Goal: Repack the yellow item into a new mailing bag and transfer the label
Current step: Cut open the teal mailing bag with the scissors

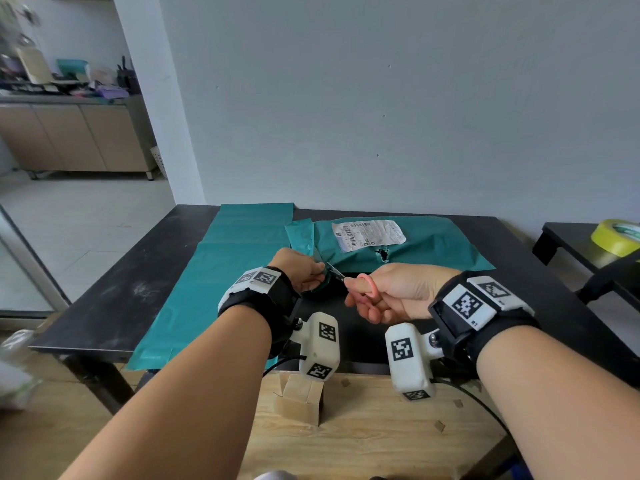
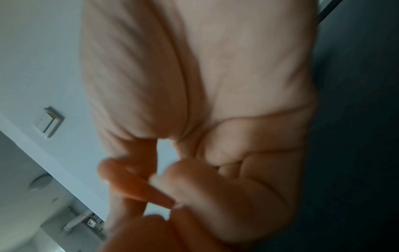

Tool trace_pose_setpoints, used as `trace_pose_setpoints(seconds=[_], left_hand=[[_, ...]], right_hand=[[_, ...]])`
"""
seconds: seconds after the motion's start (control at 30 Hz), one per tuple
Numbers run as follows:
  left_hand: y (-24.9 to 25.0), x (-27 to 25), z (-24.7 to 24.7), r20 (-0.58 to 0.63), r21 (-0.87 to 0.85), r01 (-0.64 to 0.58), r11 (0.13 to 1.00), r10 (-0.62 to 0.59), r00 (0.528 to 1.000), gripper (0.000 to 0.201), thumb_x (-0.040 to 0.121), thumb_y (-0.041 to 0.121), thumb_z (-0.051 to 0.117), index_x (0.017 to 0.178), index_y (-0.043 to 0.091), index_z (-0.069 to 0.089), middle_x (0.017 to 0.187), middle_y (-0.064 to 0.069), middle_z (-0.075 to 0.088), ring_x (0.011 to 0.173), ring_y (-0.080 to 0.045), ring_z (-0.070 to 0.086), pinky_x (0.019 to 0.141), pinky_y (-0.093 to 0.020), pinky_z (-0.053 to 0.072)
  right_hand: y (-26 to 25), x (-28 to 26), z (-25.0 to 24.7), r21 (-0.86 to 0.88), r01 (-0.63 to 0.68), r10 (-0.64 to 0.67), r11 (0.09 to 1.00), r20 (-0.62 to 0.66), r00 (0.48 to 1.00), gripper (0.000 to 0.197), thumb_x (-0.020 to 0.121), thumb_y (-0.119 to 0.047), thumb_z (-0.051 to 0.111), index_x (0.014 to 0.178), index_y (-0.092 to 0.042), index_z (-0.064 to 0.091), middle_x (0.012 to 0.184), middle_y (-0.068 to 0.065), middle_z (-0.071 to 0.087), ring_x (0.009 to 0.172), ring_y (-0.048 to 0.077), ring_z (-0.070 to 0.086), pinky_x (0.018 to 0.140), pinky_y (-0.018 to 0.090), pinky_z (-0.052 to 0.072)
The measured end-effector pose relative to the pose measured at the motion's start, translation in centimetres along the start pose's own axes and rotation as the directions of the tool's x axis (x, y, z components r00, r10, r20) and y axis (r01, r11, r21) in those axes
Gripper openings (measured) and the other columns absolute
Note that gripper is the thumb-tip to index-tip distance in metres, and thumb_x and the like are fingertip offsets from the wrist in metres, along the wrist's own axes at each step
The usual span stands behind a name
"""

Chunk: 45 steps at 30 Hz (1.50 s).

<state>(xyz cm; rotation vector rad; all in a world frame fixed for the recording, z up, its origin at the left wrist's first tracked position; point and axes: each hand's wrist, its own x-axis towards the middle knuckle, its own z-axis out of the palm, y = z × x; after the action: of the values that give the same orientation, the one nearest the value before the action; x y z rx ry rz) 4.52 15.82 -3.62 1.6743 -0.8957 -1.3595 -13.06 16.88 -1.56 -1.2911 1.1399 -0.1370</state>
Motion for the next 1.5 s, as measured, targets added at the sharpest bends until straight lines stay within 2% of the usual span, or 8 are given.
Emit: trace_pose_setpoints(seconds=[0.13, 0.27, 0.53, 0.63, 0.77, 1.07, 1.27, 1.5], left_hand=[[0.0, 0.3, -0.2, 0.004, -0.055, 0.025, 0.998, -0.025, 1.000, 0.014, 0.092, 0.003, 0.058, 0.080, 0.006, 0.052, 0.075, -0.007, 0.061, 0.066, -0.012, 0.059, 0.065, -0.023, 0.052], [-0.1, 0.2, -0.1, -0.002, -0.053, 0.015, 0.998, -0.015, 1.000, 0.016, 0.093, 0.002, 0.056, 0.078, 0.007, 0.052, 0.074, -0.006, 0.060, 0.065, -0.011, 0.058, 0.060, -0.020, 0.052], [0.3, 0.3, -0.4, -0.097, -0.052, -0.033, 0.998, 0.028, 0.995, 0.014, 0.092, 0.003, 0.058, 0.079, 0.006, 0.053, 0.073, -0.006, 0.060, 0.063, -0.011, 0.058, 0.055, -0.020, 0.050], [0.1, 0.1, -0.4, -0.034, -0.060, -0.028, 0.998, 0.026, 0.999, 0.019, 0.098, 0.002, 0.046, 0.080, 0.006, 0.051, 0.075, -0.004, 0.058, 0.077, -0.012, 0.058, 0.067, -0.021, 0.052], [-0.1, 0.1, -0.6, -0.074, -0.052, -0.087, 0.995, 0.083, 0.994, 0.019, 0.092, 0.000, 0.057, 0.074, 0.006, 0.054, 0.073, -0.007, 0.060, 0.065, -0.012, 0.058, 0.065, -0.021, 0.050], [0.1, -0.2, -0.8, -0.058, -0.029, -0.086, 0.996, 0.084, 0.995, 0.015, 0.090, 0.002, 0.061, 0.077, 0.005, 0.057, 0.073, -0.006, 0.060, 0.063, -0.011, 0.057, 0.057, -0.018, 0.051], [0.6, -0.6, -0.9, -0.005, 0.000, -0.040, 0.999, 0.040, 0.999, 0.002, 0.092, 0.004, 0.060, 0.092, 0.004, 0.058, 0.076, -0.006, 0.061, 0.064, -0.010, 0.058, 0.053, -0.017, 0.052], [0.9, -0.6, -0.9, 0.021, -0.097, 0.005, 0.995, -0.003, 1.000, 0.015, 0.094, 0.003, 0.055, 0.078, 0.005, 0.055, 0.061, -0.003, 0.063, 0.058, -0.008, 0.058, 0.058, -0.017, 0.051]], right_hand=[[0.2, 0.1, 0.3, -0.009, 0.045, -0.045, 0.999, -0.038, 0.998, 0.027, 0.095, -0.031, 0.058, 0.093, -0.003, 0.058, 0.056, -0.001, 0.054, 0.044, 0.003, 0.048, 0.034, 0.010, 0.035], [0.3, -0.1, -0.1, -0.020, 0.063, -0.064, 0.998, -0.043, 0.997, 0.026, 0.094, -0.028, 0.059, 0.092, -0.002, 0.058, 0.051, -0.003, 0.052, 0.043, 0.001, 0.046, 0.033, 0.009, 0.033], [0.1, -0.7, -1.0, 0.069, 0.019, -0.025, 0.997, 0.093, 0.995, 0.049, 0.077, -0.049, 0.061, 0.101, -0.006, 0.058, 0.068, 0.002, 0.060, 0.057, 0.009, 0.054, 0.044, 0.015, 0.045], [0.0, -0.5, -0.6, 0.065, 0.008, -0.015, 0.998, 0.112, 0.994, 0.050, 0.076, -0.050, 0.062, 0.100, -0.007, 0.058, 0.068, 0.001, 0.060, 0.057, 0.009, 0.054, 0.044, 0.015, 0.045], [-0.1, 0.0, -0.1, 0.069, -0.004, -0.003, 0.998, 0.091, 0.996, 0.044, 0.084, -0.049, 0.059, 0.097, -0.007, 0.059, 0.068, 0.002, 0.060, 0.056, 0.008, 0.055, 0.042, 0.014, 0.044], [-0.2, 0.2, 0.2, 0.088, 0.037, -0.041, 0.995, 0.047, 0.998, 0.042, 0.090, -0.048, 0.054, 0.098, -0.007, 0.059, 0.066, 0.001, 0.058, 0.054, 0.008, 0.052, 0.040, 0.014, 0.042], [-0.2, 0.4, 0.3, 0.072, 0.062, -0.065, 0.995, 0.044, 0.997, 0.042, 0.089, -0.048, 0.056, 0.099, -0.007, 0.059, 0.064, 0.000, 0.058, 0.054, 0.008, 0.052, 0.041, 0.014, 0.040], [-0.4, 0.9, 0.7, 0.069, 0.139, -0.135, 0.988, -0.066, 0.989, 0.033, 0.093, -0.035, 0.058, 0.098, -0.002, 0.059, 0.058, -0.002, 0.051, 0.047, 0.003, 0.046, 0.035, 0.010, 0.034]])
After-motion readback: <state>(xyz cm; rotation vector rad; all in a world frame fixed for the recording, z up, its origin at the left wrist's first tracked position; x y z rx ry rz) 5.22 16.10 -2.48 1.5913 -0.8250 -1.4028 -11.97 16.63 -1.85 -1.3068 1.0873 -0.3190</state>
